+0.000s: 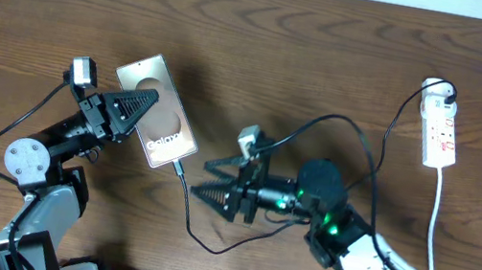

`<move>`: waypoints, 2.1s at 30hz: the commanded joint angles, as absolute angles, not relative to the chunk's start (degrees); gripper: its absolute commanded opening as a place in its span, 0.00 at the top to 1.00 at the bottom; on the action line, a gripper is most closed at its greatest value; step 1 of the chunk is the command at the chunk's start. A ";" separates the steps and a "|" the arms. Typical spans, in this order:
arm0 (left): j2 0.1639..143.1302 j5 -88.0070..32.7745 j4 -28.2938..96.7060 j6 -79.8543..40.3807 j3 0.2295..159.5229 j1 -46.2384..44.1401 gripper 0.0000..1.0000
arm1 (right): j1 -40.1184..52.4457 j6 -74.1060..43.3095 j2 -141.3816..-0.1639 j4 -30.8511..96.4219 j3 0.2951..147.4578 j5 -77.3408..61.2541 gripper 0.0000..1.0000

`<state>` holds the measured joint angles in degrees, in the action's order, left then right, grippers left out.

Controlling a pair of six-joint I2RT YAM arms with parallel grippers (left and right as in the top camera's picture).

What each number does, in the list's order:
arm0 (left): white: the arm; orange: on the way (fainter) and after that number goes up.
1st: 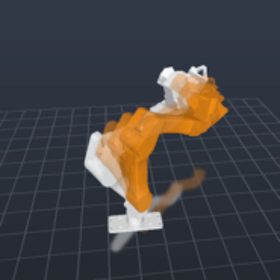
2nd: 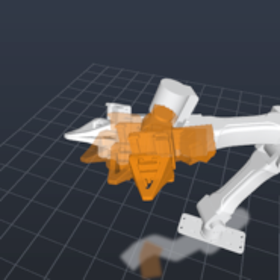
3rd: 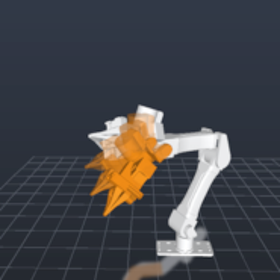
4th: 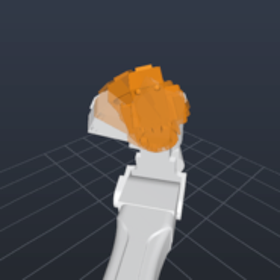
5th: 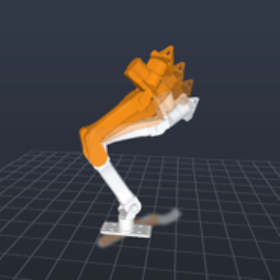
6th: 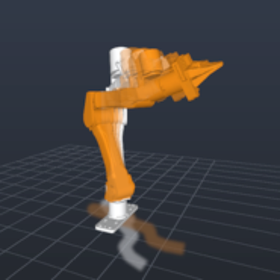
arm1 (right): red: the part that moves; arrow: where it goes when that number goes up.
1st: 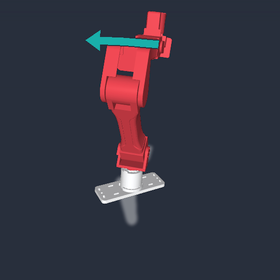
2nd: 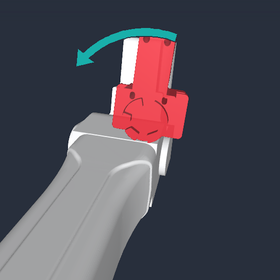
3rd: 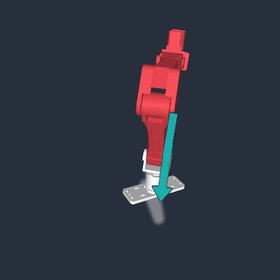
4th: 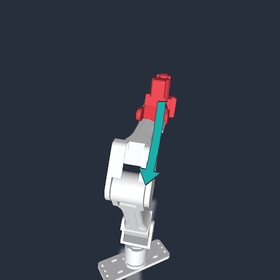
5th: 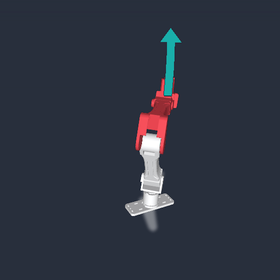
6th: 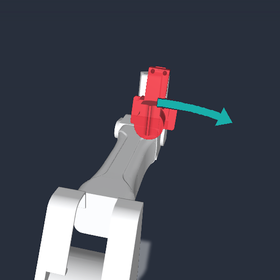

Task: Plug charger to phone and switch on socket
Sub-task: 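Push the plug up into the phone's bottom port with the right gripper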

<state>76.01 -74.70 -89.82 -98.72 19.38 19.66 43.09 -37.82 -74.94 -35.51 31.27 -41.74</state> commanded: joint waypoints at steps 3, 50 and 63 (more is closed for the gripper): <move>75.57 -74.39 -90.76 -97.51 21.08 19.57 0.93 | 37.91 -36.10 -71.99 -30.61 34.11 -42.76 0.31; 75.57 -77.56 -88.64 -97.12 21.08 19.57 0.93 | 64.97 -20.08 -75.16 1.15 51.66 1.52 0.99; 75.53 -80.25 -90.96 -97.12 20.93 19.55 0.93 | 64.90 -20.05 -77.06 -5.17 51.66 5.34 0.99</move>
<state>76.01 -73.97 -89.43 -98.30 20.51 20.58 64.77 -20.56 -76.73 -1.76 50.65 0.54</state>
